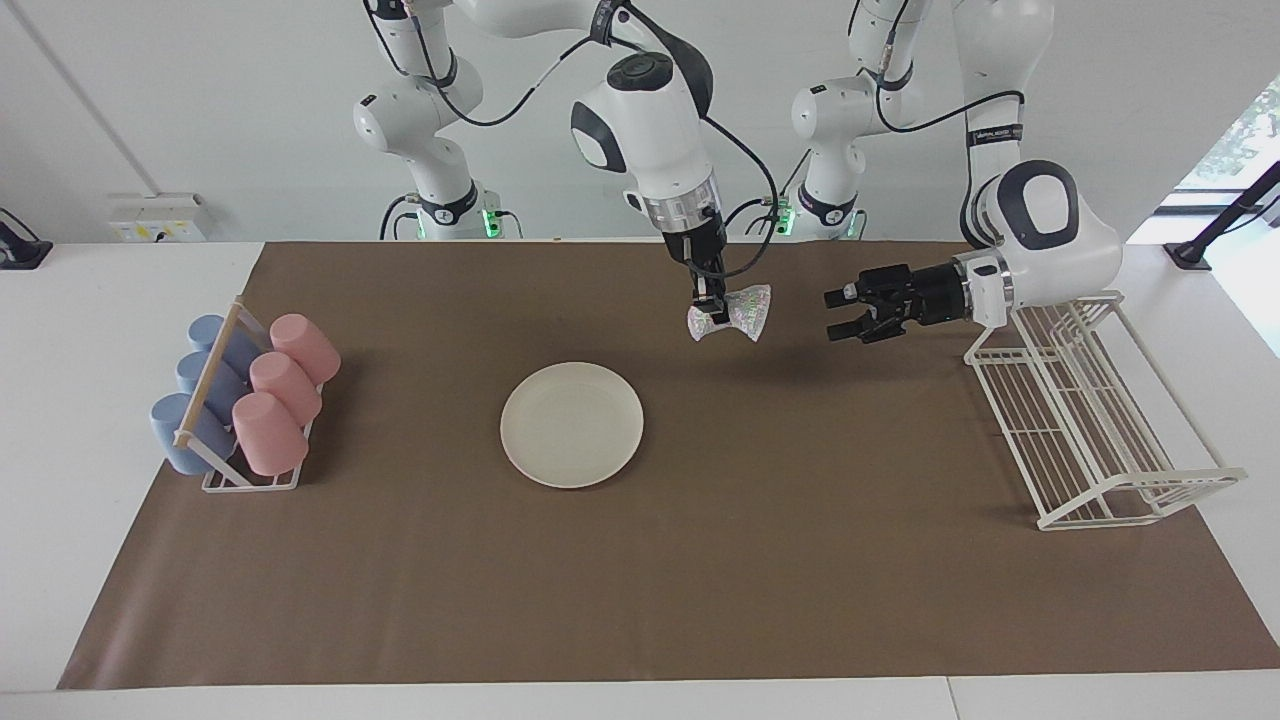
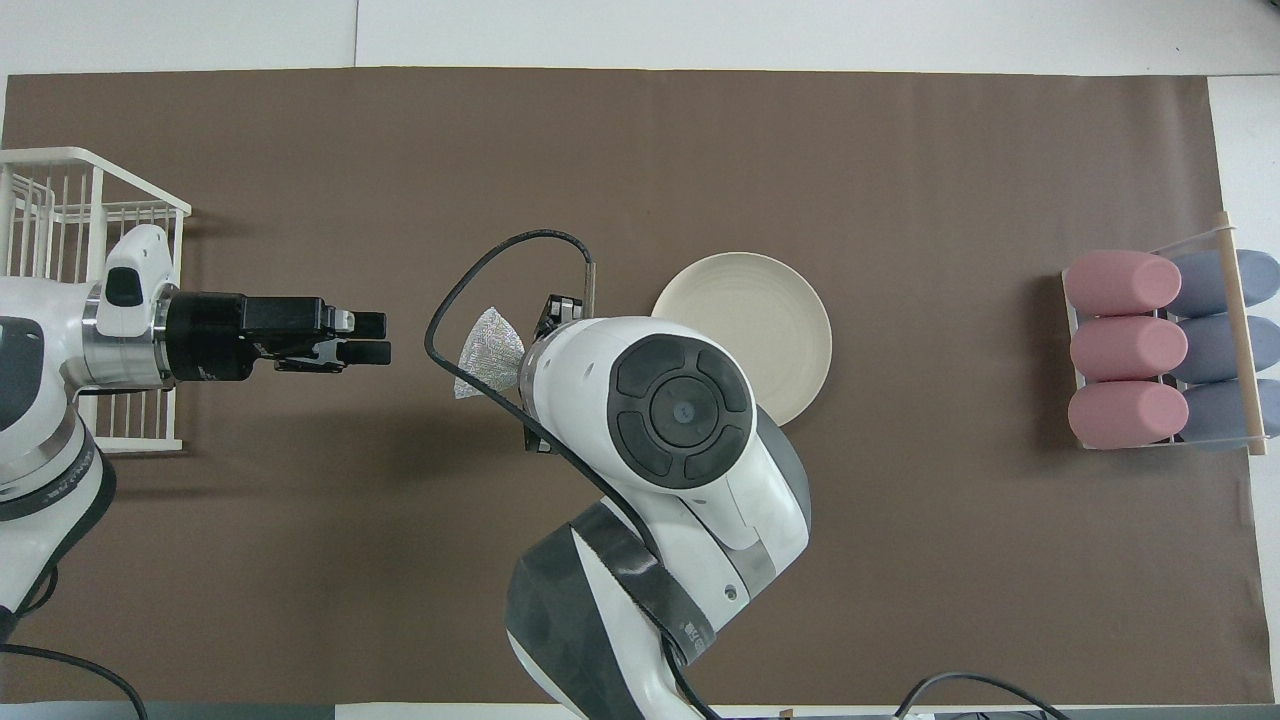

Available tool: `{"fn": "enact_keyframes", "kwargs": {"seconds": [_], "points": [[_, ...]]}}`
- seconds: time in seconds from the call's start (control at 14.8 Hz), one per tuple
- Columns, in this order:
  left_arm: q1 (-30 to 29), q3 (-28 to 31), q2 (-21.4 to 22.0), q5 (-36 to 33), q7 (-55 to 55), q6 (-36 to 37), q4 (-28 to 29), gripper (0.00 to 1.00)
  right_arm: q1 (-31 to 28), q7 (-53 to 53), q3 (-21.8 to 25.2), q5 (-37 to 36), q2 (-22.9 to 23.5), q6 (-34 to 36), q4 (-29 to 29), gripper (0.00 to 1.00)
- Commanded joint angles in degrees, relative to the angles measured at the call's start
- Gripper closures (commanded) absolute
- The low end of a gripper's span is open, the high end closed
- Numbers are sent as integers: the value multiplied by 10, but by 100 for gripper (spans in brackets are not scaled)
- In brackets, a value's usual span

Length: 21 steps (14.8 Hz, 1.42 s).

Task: Wipe plate with sponge
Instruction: 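Carry the sponge toward the left gripper while the left gripper reaches out, then grasp the sponge from the right gripper with the left gripper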

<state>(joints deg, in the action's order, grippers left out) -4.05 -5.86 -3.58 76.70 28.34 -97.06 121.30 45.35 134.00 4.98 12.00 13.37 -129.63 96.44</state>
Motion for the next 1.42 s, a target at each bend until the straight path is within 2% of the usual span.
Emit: {"fn": "enact_keyframes", "kwargs": {"seconds": [0.0, 0.2, 0.47, 0.81, 1.08, 1.21, 1.35], "points": [[30, 5, 2, 26, 9, -30, 4, 0, -5, 8, -3, -9, 3, -7, -4, 100], [48, 5, 2, 26, 8, -33, 3, 0, -5, 6, -4, -9, 3, -7, -1, 100], [66, 4, 4, 25, 0, -52, -1, 18, -7, 6, -3, -9, 3, -6, -1, 100], [65, 5, 0, 14, -7, -44, -14, 54, -9, 5, -3, -9, 3, -5, -1, 100], [61, 5, 0, -4, -16, -32, -24, 69, -12, 5, -3, -9, 3, -5, -1, 100], [65, 5, 2, -13, -26, -33, -25, 98, -13, 5, -3, -9, 3, -5, -2, 100], [66, 5, 2, -14, -27, -33, -25, 100, -13, 5, -3, -9, 3, -5, -2, 100]]}}
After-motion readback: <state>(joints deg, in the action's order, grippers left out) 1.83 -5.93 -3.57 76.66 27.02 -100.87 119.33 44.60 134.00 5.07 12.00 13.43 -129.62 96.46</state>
